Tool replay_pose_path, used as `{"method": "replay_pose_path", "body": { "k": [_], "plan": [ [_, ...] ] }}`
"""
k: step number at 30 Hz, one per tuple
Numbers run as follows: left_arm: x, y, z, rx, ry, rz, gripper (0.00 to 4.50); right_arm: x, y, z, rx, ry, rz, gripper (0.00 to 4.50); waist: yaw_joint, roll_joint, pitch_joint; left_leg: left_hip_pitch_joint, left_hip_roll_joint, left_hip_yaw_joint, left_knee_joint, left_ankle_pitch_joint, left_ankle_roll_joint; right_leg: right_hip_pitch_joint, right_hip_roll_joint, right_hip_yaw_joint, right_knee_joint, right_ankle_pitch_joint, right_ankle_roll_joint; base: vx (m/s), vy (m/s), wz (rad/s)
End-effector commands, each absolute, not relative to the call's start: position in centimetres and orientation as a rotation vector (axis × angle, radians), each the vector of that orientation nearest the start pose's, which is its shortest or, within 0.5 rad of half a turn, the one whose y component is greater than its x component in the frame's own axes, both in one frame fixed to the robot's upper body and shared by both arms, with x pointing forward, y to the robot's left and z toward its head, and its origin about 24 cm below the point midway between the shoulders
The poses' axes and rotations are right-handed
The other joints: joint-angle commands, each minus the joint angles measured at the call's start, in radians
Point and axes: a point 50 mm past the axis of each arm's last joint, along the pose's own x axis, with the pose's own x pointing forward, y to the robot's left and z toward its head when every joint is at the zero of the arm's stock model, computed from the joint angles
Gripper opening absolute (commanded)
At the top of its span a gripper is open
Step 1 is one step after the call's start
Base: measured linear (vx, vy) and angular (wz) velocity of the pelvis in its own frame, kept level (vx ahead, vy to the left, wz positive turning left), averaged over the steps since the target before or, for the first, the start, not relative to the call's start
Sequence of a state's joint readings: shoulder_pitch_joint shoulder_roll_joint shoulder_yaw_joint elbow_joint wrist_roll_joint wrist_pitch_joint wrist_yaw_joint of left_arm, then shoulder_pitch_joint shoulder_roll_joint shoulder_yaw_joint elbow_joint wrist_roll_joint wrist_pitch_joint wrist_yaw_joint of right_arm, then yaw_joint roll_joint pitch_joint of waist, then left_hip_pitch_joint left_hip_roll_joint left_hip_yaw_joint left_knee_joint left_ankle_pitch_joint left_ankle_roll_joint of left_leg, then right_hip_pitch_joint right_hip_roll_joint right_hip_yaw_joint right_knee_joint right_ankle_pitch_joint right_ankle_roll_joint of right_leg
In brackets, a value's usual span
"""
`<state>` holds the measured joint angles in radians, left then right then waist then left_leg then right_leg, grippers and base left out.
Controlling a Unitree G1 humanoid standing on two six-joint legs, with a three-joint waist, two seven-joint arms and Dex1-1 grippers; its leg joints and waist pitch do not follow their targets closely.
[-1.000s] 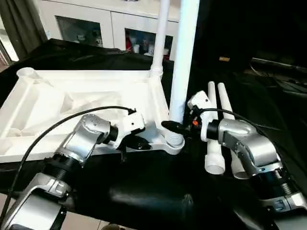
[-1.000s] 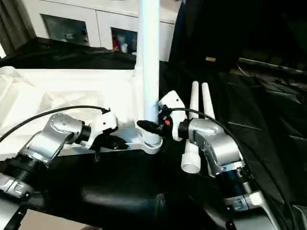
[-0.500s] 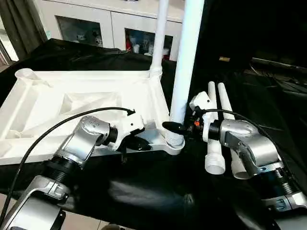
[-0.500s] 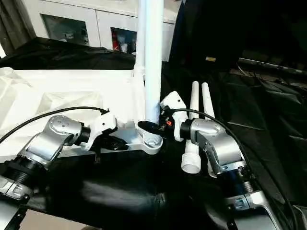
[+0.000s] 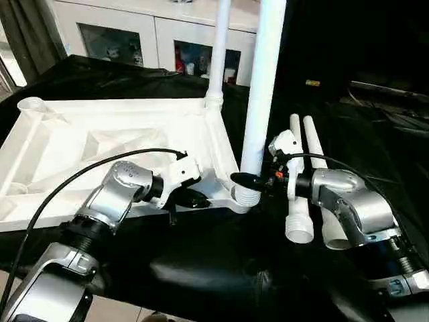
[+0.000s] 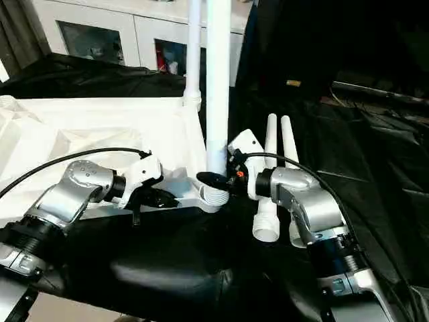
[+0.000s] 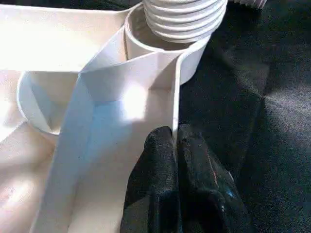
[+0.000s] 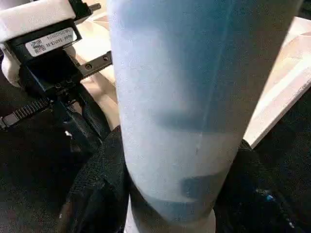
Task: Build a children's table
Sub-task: Insert table leg to table base
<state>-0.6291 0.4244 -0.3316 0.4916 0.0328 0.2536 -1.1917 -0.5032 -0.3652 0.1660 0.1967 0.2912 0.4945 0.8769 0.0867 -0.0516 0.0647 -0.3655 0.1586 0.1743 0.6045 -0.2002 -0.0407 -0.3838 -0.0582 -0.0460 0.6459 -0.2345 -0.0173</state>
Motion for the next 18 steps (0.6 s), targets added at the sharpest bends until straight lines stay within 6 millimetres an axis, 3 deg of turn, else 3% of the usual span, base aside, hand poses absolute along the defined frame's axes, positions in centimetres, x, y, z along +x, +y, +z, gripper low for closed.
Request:
{"method": "replay_pose_path", "body": {
  "k": [1,10,12,18],
  "plan": [
    [32.8,14.1,8.1,0.462,0.468,-1.265,0.0,31.4,-13.3,9.2,-0.04,0.308,1.016,1.86,0.007,0.014,-0.073,0.013,0.075,-0.027,-0.067,-0.045,0.038,0.056,-0.102,0.054,-0.062,0.126,-0.294,0.0,0.0,0.0],
    [32.5,14.0,7.7,0.472,0.488,-1.296,0.0,32.7,-11.9,8.3,0.021,0.291,0.975,1.86,0.006,0.024,-0.073,0.016,0.076,-0.027,-0.068,-0.06,0.023,0.054,-0.101,0.053,-0.061,0.131,-0.308,0.0,0.0,0.0],
    [32.6,14.1,7.7,0.473,0.489,-1.29,0.0,32.7,-11.8,8.2,0.021,0.293,0.982,1.86,0.006,0.018,-0.074,0.014,0.076,-0.026,-0.068,-0.048,0.029,0.056,-0.101,0.053,-0.059,0.149,-0.309,0.0,0.0,0.0],
    [32.7,14.4,7.7,0.473,0.493,-1.271,0.0,32.3,-12.3,7.4,0.048,0.311,0.988,1.86,0.009,0.017,-0.073,0.013,0.076,-0.026,-0.068,-0.058,0.03,0.056,-0.105,0.053,-0.062,0.112,-0.3,0.0,0.0,0.0]
  ]
}}
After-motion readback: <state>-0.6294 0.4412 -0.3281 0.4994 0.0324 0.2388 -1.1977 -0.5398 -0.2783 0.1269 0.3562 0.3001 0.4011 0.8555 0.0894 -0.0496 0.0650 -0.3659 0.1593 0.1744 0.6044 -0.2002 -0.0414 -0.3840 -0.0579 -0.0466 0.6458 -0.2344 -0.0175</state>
